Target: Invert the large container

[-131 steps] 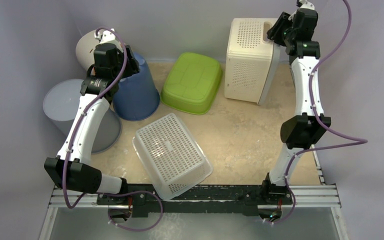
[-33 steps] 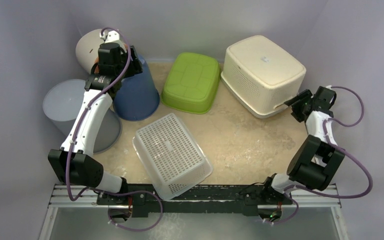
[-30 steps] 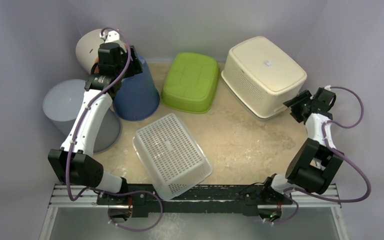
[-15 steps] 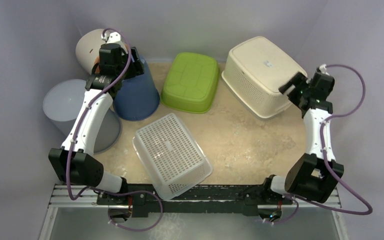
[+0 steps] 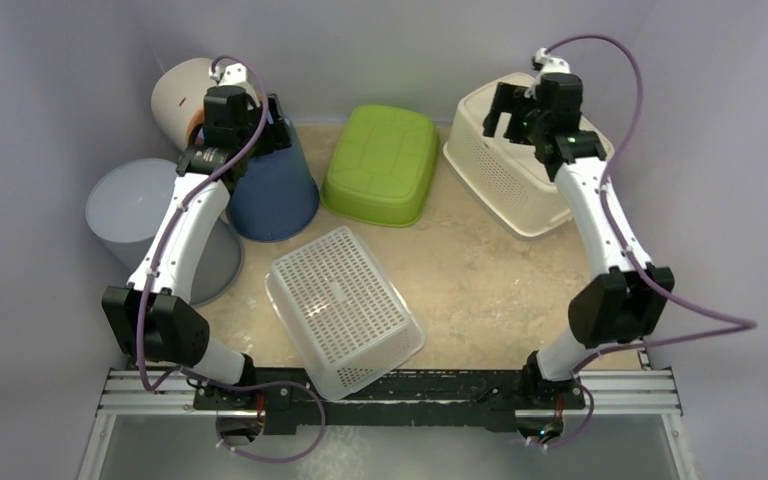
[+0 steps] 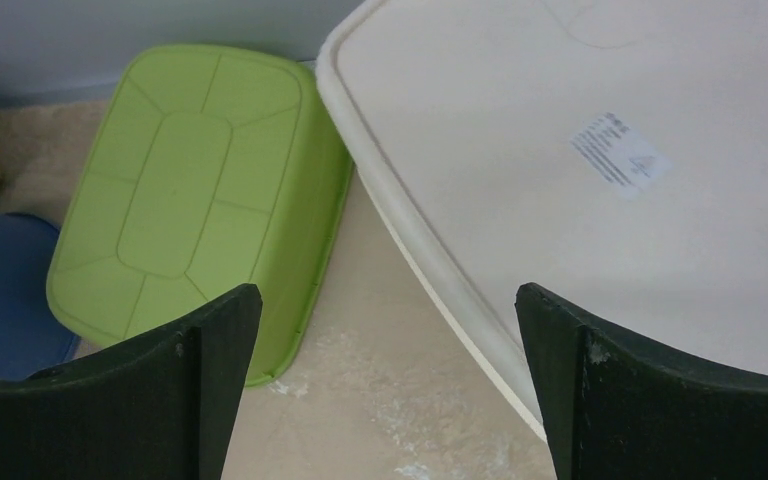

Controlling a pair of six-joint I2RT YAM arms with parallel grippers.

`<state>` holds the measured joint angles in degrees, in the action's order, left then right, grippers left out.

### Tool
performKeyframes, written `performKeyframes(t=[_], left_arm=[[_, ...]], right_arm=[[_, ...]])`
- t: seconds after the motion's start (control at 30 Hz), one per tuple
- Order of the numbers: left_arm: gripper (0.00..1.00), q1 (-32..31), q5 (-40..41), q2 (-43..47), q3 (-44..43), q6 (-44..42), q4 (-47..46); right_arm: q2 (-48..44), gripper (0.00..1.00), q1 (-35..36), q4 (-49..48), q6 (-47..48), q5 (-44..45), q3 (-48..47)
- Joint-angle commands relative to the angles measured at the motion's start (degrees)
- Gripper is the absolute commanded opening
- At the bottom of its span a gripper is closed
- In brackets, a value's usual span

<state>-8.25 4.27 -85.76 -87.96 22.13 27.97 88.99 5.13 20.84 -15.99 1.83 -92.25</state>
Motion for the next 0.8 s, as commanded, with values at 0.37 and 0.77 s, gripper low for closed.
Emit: performKeyframes(t=[0.37,0.77], left_arm=[[0.72,0.42,0.74,-3.33,-3.54,-2.33,5.17],[0.73,0.44,0.28,-3.29,-3.72,-1.84,4.94]], right_arm=[[7.60,1.00,10.08,-3.97,5.44,-0.73,-10.16],[6.87,1.00,10.34,-3.39,6.32,0.76,-8.83]])
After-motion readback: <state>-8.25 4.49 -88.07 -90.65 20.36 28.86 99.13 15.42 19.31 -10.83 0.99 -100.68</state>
